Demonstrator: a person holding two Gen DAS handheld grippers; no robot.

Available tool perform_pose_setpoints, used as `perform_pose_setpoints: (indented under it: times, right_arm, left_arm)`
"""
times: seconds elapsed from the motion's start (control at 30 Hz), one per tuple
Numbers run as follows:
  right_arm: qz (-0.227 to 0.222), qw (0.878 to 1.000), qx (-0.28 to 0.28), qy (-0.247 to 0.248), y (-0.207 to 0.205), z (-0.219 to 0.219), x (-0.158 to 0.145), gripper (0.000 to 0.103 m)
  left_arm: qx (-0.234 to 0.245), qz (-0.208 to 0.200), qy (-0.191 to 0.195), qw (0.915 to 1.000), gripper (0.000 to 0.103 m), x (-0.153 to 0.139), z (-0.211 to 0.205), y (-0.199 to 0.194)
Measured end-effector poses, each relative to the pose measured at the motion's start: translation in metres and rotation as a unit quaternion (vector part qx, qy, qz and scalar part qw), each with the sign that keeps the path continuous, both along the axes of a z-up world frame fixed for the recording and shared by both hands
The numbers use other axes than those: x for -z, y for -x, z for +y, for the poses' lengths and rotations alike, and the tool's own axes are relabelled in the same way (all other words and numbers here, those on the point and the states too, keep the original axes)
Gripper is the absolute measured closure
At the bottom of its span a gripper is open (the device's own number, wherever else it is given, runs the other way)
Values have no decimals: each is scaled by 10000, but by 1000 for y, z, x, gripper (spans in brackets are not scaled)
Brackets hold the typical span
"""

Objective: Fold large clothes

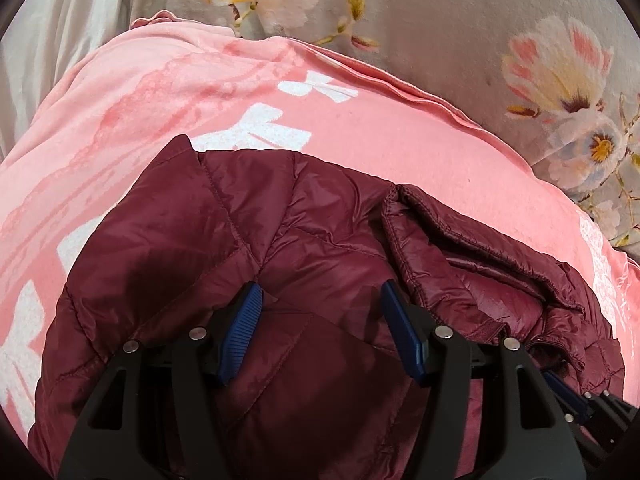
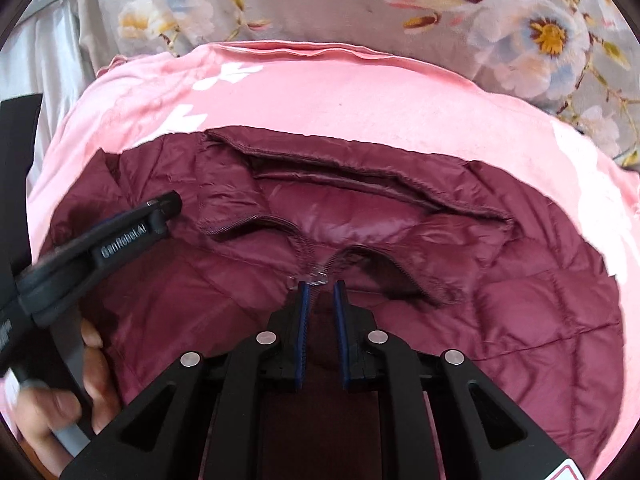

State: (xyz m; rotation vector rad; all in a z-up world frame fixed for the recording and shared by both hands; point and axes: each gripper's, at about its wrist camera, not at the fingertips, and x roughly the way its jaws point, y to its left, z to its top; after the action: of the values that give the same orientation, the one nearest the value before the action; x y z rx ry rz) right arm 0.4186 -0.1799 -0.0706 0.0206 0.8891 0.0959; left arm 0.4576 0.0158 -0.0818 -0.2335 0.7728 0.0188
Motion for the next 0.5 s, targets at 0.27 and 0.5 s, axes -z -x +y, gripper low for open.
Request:
perform_pose_setpoints:
  times: [0.27,0.5]
  right_arm:
    - [30,9996,144,239,-6,14,8,94]
    - [-62,9988,439,-212,4,-19,6,94]
  left_arm:
    - [1,-5,29,10000,43,0,1,0]
    - [-7,-2,10,10000,43,1,1,0]
